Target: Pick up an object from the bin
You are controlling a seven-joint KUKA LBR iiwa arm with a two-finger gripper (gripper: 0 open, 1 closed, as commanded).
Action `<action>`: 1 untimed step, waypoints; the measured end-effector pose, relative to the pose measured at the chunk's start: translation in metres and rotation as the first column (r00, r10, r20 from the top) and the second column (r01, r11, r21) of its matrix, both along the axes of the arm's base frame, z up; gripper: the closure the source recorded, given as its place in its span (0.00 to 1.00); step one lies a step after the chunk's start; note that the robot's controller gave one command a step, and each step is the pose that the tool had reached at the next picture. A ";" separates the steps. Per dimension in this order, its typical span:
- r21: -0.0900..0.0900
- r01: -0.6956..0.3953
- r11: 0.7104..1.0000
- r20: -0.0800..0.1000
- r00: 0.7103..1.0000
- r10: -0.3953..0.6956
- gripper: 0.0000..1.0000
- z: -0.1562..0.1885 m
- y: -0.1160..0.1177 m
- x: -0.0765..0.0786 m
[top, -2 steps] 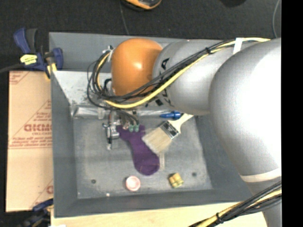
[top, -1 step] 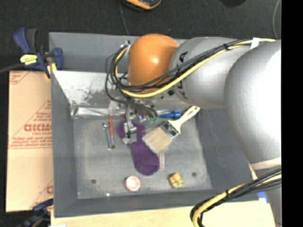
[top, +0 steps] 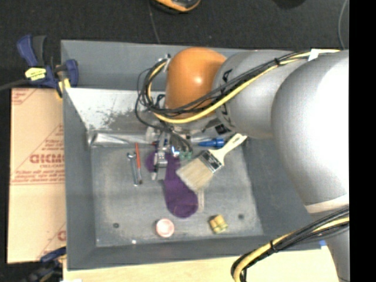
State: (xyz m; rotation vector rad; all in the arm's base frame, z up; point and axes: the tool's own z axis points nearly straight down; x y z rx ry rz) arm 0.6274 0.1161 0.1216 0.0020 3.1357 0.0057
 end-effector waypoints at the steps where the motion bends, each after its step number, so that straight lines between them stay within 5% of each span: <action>1: -0.001 -0.055 0.998 0.003 0.998 0.055 0.00 -0.032 -0.016 0.008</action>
Offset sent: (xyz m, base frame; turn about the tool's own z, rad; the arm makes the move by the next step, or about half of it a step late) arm 0.0002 -0.0344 -0.0516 0.2244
